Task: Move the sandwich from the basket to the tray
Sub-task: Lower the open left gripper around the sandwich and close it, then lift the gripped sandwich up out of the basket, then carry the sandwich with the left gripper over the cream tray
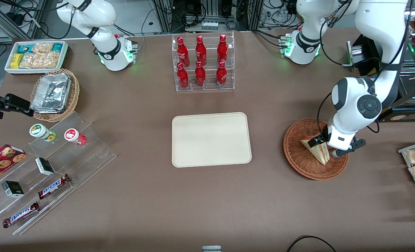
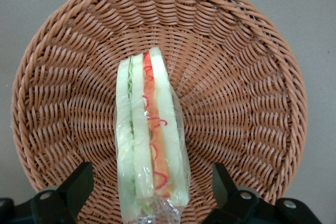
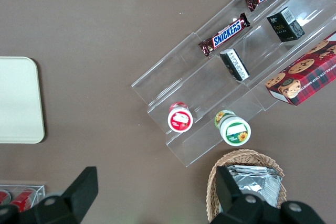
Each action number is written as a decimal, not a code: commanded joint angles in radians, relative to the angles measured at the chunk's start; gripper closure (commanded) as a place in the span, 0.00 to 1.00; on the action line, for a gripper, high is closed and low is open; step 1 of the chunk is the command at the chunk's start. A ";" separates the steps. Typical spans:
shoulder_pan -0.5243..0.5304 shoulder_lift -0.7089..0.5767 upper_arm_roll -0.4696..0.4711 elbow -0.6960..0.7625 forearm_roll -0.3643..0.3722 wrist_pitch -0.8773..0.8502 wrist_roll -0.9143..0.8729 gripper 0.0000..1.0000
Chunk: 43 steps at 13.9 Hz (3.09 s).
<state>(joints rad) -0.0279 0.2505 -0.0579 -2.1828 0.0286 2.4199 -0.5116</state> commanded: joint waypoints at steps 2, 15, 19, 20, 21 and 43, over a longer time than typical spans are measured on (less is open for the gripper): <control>-0.007 0.012 0.003 -0.014 0.014 0.031 -0.024 0.00; -0.007 -0.014 0.004 0.001 0.017 -0.013 -0.008 1.00; -0.026 -0.054 -0.013 0.160 0.080 -0.267 0.004 1.00; -0.038 -0.053 -0.017 0.222 0.082 -0.338 0.025 1.00; -0.055 -0.053 -0.017 0.274 0.082 -0.396 0.063 1.00; -0.691 0.401 -0.033 0.802 -0.018 -0.460 -0.264 1.00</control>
<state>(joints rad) -0.6867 0.5884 -0.1045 -1.4209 0.0078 1.9307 -0.7413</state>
